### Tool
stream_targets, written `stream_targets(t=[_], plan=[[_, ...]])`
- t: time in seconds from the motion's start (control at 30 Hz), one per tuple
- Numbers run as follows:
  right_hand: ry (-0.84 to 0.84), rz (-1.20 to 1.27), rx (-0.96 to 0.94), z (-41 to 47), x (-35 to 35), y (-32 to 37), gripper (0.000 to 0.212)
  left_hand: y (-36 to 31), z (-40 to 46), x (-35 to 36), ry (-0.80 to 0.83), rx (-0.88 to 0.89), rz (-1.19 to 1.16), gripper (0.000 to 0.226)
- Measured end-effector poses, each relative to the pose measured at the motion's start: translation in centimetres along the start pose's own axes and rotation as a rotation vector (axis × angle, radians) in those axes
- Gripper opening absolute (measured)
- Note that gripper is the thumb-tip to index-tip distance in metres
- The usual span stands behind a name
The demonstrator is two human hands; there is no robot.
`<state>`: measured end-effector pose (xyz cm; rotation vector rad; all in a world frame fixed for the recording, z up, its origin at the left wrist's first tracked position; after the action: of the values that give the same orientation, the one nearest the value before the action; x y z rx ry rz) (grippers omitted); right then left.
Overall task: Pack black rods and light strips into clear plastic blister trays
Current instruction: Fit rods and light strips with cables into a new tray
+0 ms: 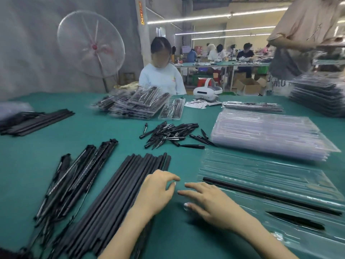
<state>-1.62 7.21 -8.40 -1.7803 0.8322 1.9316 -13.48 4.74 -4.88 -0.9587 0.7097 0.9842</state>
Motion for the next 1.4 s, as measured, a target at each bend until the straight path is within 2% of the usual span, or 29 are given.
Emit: stream_targets(t=[0.2,0.43,0.53,0.6,0.7,0.77,0.93,1.03,1.17,1.3,1.4], plan=[[0.005,-0.067,-0.064,3.5,1.6,5.5,0.058,3.0,-3.2,-1.6,-0.005,-0.098,0.034,0.035],[0.055,0.012,-0.082,3.7,2.3,6.6,0.059,4.7,-4.3,-1.6,0.041,-0.112,0.004,0.039],[0.030,0.017,-0.080,3.7,1.7,6.4,0.056,7.4,-4.1,-4.7,-0.124,-0.199,0.020,0.034],[0.019,0.024,-0.075,3.5,1.6,6.1,0.054,10.8,-4.8,-7.3,-0.175,-0.352,0.196,0.035],[-0.005,0.049,-0.064,3.1,1.6,5.5,0.052,15.4,-6.9,-8.6,-0.023,-0.579,0.529,0.043],[-0.014,0.047,-0.064,2.9,1.7,5.5,0.051,17.2,-7.9,-8.2,0.106,-0.650,0.625,0.044],[-0.018,0.075,-0.072,2.5,1.9,5.5,0.049,19.6,-8.7,-8.0,0.180,-0.721,0.725,0.055],[-0.012,0.078,-0.070,2.4,2.1,5.3,0.048,19.4,-8.6,-8.6,0.215,-0.733,0.825,0.043],[-0.001,0.060,-0.077,2.5,2.5,5.4,0.047,20.1,-8.4,-8.6,0.219,-0.727,0.751,0.029],[0.001,0.064,-0.079,2.5,2.8,5.4,0.046,20.0,-7.8,-7.8,0.228,-0.676,0.606,0.038],[-0.003,0.086,-0.078,2.5,2.7,5.4,0.046,19.3,-7.4,-7.9,0.072,-0.644,0.478,0.037]])
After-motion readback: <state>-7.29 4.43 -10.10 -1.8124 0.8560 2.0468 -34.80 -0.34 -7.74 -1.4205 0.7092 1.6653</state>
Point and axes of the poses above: each hand's wrist, its own z-axis towards the middle knuckle, its own x-axis out of the palm, y = z × x, the point moved 9 cm from there along z, towards the middle knuckle, and after that the axes turned 12 degrees about x, right-handed, at the moved point
